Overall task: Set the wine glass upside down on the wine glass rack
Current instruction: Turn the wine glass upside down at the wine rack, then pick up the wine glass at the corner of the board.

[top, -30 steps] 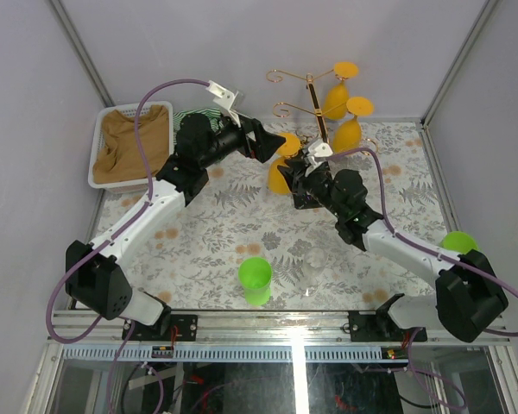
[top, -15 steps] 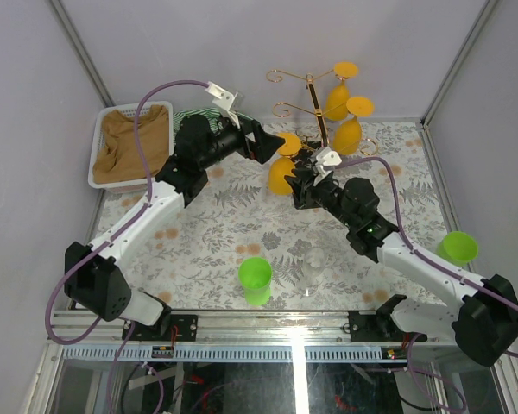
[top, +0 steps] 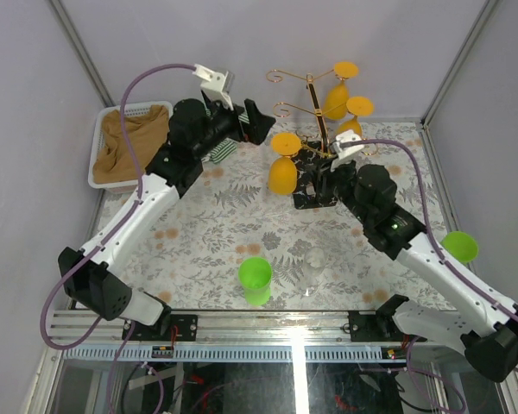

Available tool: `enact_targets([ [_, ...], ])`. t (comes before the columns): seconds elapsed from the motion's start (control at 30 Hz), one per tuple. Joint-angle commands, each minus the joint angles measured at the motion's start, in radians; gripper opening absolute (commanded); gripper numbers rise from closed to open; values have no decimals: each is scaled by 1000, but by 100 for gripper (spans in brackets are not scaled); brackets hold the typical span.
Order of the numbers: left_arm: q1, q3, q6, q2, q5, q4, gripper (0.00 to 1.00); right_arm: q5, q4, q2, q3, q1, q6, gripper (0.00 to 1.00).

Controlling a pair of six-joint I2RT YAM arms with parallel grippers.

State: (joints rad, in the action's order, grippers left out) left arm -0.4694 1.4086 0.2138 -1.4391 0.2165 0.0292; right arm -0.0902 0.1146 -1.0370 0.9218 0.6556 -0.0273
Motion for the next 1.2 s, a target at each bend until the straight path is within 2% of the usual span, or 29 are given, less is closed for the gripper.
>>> enact_targets([
  [0.0,12,233,-39,-54,-177,-230,100,-197,-156,70,140,9,-56,39],
  [0.1,16,315,-57,-59,-263,-307,100,-300,-190,88,180,9,-75,43],
  [0.2,28,349,-51,-52,-319,-348,100,-467,-272,59,279,9,-79,47],
  [0.3,40,375,-35,-53,-332,-386,100,-578,-382,-27,425,9,-32,50],
  [0.4,43,393,-20,-61,-310,-416,100,-618,-523,-156,609,7,5,52],
  [0.57,44,381,15,-62,-276,-414,100,-511,-699,-351,881,-36,2,55],
  [0.7,46,363,25,-63,-269,-413,100,-206,-839,-468,1052,-233,-113,55],
  [0.8,45,347,30,-60,-265,-413,100,-223,-932,-529,1183,-320,-99,55],
  [0.87,47,336,32,-61,-262,-411,100,-181,-970,-530,1209,-411,-110,56],
  [0.97,47,325,34,-61,-260,-406,100,-114,-996,-484,1153,-566,-131,58],
  [1.17,49,316,27,-65,-256,-364,100,-173,-1067,-344,902,-679,-157,59],
])
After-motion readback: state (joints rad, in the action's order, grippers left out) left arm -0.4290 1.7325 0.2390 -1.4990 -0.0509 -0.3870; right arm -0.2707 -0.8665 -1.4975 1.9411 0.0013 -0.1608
